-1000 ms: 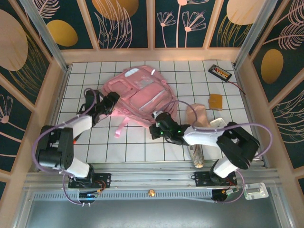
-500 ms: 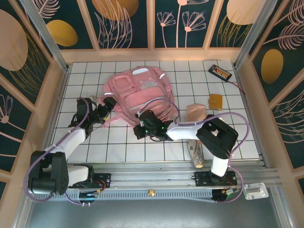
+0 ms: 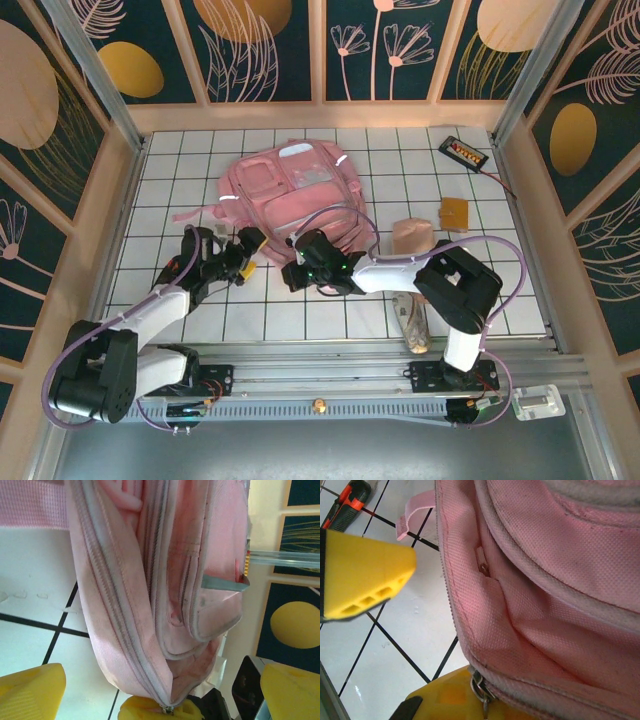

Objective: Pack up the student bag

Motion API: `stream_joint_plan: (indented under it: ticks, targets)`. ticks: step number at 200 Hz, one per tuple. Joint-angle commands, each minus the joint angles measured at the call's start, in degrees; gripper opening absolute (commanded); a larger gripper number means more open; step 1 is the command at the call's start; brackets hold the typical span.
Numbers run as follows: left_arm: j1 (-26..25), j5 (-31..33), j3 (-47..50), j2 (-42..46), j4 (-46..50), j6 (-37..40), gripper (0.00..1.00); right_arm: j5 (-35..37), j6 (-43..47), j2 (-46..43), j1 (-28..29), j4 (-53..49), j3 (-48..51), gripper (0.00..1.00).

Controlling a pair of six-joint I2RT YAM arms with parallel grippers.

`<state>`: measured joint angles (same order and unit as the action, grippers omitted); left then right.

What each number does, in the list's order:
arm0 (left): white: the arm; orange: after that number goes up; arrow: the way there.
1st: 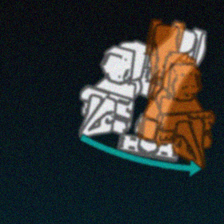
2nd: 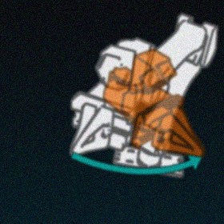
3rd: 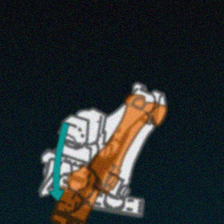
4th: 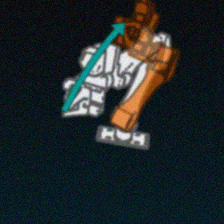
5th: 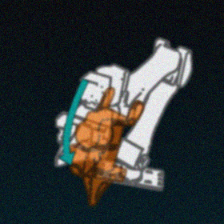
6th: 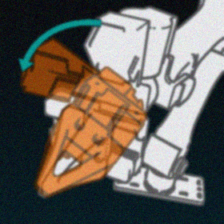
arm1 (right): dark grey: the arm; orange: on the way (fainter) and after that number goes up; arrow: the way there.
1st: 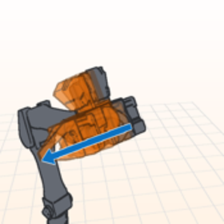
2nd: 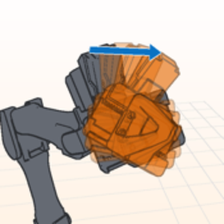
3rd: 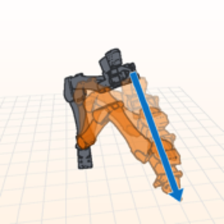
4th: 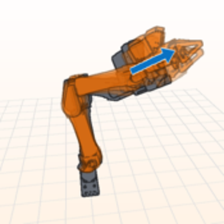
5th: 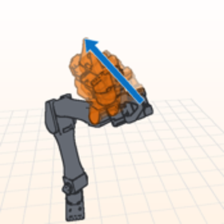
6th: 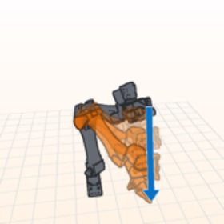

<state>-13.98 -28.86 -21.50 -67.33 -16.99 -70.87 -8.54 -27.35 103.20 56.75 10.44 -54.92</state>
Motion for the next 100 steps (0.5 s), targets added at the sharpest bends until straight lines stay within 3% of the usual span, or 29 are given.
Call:
stream_joint_plan:
  ticks: [1,56,100]
  targets:
    - [-1.09,1.91,2.05,2.19,-5.41,-5.48,0.99,-0.63,0.61,-0.85,-0.72,0.2,-0.25,0.0]
    - [-6.41,6.38,2.41,-0.75,-9.6,-8.49,0.98,-1.75,0.6,-0.35,-0.84,0.32,-0.67,0.0]
    - [-8.78,7.25,1.83,-10.8,-18.37,-11.41,0.68,-1.49,0.2,-0.68,-0.49,0.41,-0.19,0.0]
